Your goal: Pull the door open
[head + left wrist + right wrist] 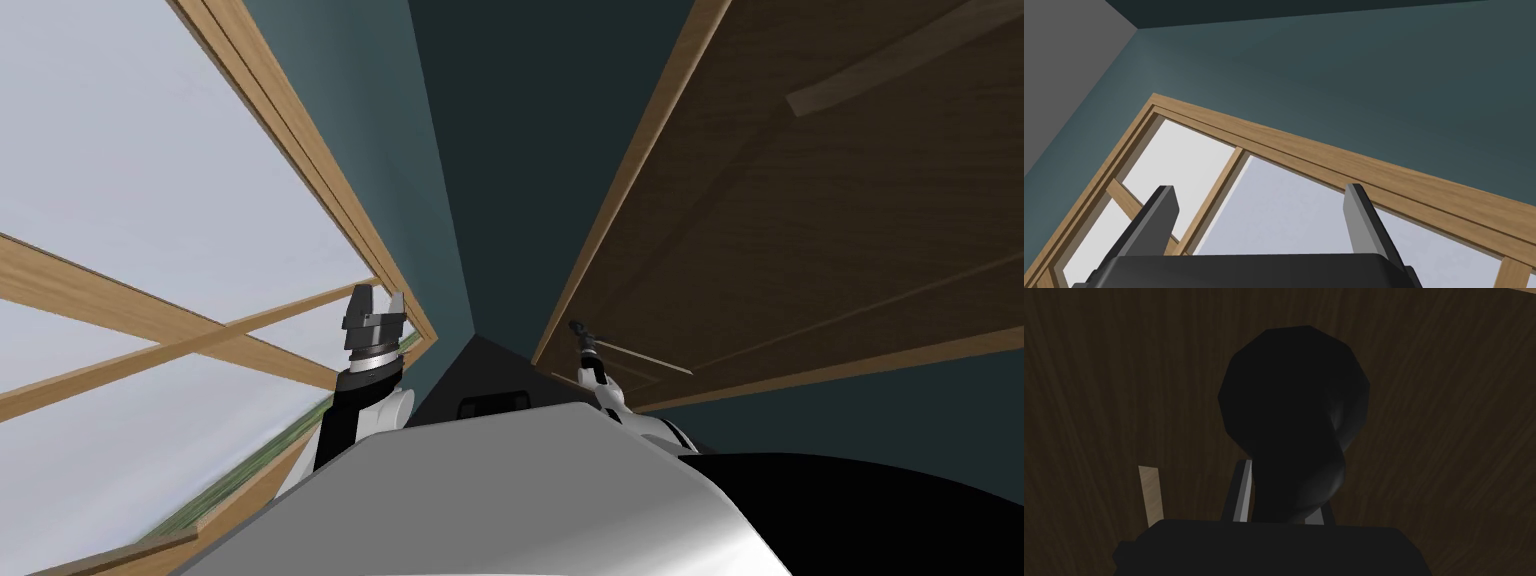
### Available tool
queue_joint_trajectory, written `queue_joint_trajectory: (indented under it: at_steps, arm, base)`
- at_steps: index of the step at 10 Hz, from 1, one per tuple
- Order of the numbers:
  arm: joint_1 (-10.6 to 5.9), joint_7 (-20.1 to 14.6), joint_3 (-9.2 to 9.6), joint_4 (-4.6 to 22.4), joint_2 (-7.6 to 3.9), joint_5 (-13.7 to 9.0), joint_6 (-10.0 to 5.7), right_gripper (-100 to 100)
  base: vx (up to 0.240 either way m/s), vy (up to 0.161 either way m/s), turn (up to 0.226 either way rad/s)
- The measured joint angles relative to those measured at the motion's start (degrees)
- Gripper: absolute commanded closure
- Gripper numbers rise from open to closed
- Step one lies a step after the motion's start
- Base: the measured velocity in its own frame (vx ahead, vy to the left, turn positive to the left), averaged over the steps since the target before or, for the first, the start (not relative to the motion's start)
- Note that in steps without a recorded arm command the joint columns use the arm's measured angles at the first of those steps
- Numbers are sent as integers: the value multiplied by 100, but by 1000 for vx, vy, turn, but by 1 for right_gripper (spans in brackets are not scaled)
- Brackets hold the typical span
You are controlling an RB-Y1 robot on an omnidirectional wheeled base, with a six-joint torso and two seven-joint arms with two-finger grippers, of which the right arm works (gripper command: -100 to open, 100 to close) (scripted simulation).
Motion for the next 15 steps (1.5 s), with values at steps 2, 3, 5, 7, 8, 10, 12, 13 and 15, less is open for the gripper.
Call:
queue_joint_trajectory:
  at_steps: [2, 3, 5, 7, 8, 10, 12, 13, 15]
  arm:
    - [66, -94, 167, -130, 22, 87, 57, 100]
    - [-15, -166, 259, 13, 5, 133, -9, 100]
    - [-1, -223, 357, -47, 28, 188, -18, 100]
    - [-48, -314, 476, -47, -21, 254, -49, 100]
    - [-4, -334, 505, -119, -7, 270, -31, 100]
    - [41, -376, 564, -171, 1, 295, -2, 100]
    - [52, -464, 670, -242, -31, 349, -11, 100]
    - [28, -532, 749, -180, -60, 388, -72, 100]
    - [105, -675, 918, -283, -107, 473, -116, 100]
  base:
    - [-234, -63, 76]
    - [-207, -38, 62]
    - [-147, -10, 29]
    - [-202, -10, 42]
    - [-46, -3, 7]
    - [-194, -46, 84]
    - [-240, -49, 89]
    - [-287, -46, 107]
    - [-256, -70, 95]
